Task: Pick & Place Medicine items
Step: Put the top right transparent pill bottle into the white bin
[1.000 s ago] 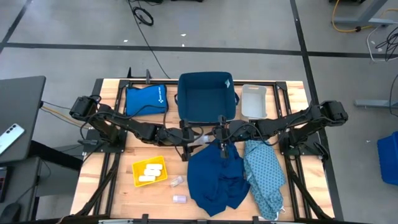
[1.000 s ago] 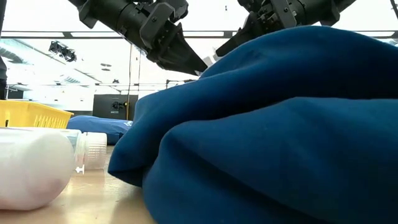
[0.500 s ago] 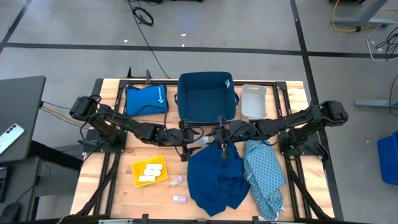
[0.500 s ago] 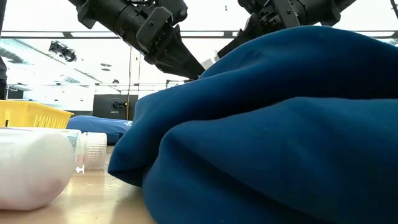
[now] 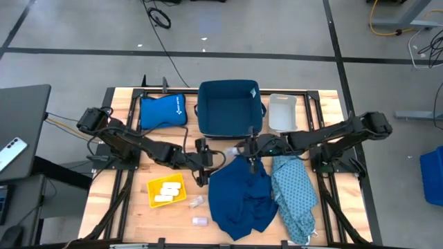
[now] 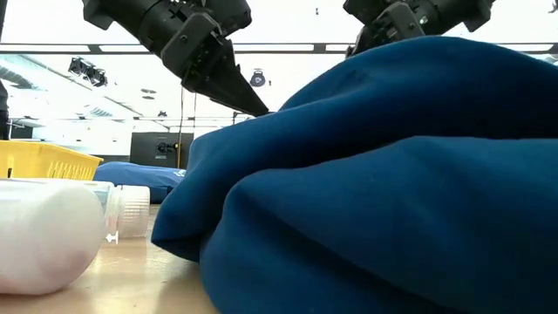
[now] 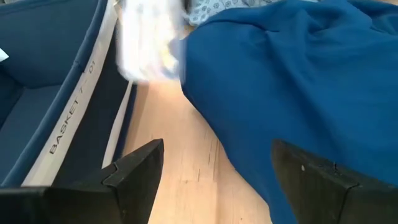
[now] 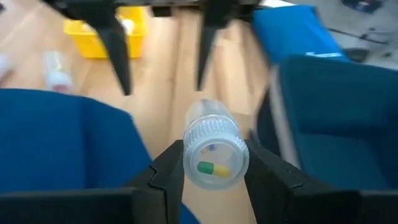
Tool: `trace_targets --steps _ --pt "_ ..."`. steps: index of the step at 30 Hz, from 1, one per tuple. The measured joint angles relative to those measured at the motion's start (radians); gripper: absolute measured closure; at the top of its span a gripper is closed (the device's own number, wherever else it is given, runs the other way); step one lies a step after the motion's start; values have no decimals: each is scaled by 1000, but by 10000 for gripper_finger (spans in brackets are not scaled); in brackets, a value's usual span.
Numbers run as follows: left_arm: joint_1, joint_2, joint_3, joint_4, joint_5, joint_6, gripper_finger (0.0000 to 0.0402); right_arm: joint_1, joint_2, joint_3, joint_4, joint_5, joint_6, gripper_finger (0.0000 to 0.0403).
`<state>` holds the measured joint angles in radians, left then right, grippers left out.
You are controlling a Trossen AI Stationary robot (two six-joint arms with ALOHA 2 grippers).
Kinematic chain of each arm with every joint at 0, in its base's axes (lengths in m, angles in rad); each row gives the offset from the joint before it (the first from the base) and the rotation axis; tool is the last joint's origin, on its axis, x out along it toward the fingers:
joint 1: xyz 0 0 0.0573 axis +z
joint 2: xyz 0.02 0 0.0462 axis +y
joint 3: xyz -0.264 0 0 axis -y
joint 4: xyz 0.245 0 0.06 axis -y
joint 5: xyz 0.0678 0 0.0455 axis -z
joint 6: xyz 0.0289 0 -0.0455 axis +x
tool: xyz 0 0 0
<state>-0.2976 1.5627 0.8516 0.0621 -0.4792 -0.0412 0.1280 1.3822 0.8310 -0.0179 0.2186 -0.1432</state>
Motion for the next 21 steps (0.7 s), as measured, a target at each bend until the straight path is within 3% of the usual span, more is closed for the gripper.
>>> trace_targets --steps 13,21 --pt "-11 0 0 -33 -18 -25 104 -49 -316 0 -469 360 157 263" --pt "-11 0 0 -43 -18 -32 104 -203 -350 0 -672 398 242 263"
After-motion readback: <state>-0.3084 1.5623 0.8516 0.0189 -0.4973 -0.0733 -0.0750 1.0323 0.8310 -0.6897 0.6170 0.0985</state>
